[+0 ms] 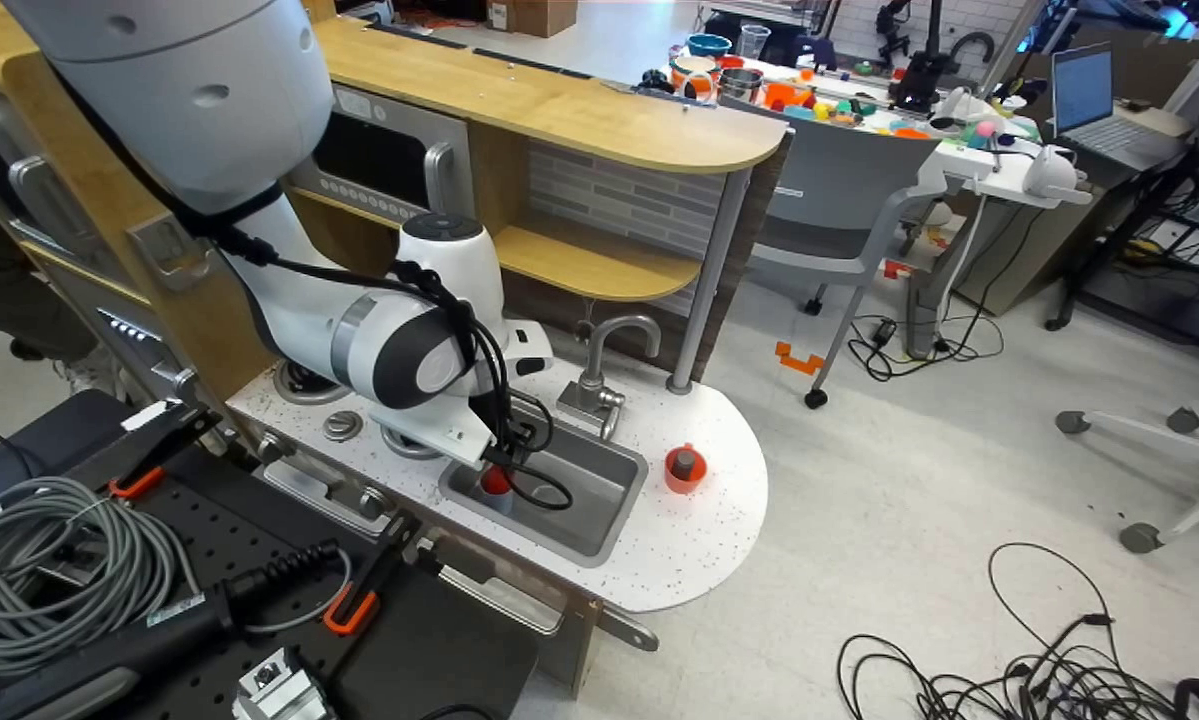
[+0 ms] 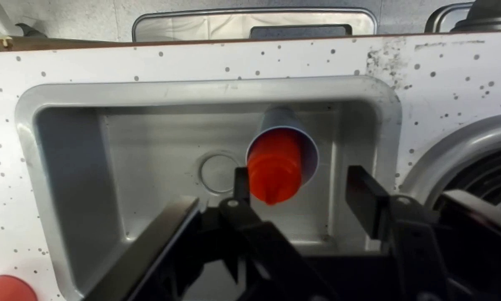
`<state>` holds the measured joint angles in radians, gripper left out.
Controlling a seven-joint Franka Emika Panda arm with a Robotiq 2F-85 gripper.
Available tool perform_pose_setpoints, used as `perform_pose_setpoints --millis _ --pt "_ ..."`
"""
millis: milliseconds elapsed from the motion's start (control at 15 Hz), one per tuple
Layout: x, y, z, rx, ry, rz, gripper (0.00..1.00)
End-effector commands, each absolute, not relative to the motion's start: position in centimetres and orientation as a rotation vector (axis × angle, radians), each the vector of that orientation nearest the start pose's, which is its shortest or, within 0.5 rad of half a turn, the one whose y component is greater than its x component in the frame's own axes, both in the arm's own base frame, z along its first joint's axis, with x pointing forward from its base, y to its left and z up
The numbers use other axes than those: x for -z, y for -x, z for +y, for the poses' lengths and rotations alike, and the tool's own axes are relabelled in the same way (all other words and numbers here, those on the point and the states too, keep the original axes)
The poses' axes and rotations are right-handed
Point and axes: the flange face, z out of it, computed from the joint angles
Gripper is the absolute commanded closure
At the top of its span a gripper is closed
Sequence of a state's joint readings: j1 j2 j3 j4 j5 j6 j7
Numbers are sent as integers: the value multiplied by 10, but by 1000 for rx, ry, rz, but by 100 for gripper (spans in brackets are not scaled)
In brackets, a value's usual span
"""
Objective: Remove the red sauce bottle from the blue cup and put it in the sink, place the sauce bottle back in the blue cup
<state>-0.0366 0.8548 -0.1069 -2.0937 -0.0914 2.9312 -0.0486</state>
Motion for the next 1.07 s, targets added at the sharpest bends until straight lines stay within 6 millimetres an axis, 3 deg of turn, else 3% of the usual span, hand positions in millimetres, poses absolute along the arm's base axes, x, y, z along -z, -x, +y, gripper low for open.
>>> perform_pose_setpoints --millis 0,67,333,600,800,867,1000 --pt "-20 -530 -84 -36 3250 -49 7" --pt "-25 -527 -85 -23 3252 -50 1" --pt "-50 -513 -89 -6 3240 -16 0" --pt "-74 -477 -90 -79 3180 62 0" --pt "-88 -438 -94 -264 3096 166 0" --pt "-65 -466 -91 -181 3149 117 0" --pt "-75 -449 -97 -245 3121 158 0"
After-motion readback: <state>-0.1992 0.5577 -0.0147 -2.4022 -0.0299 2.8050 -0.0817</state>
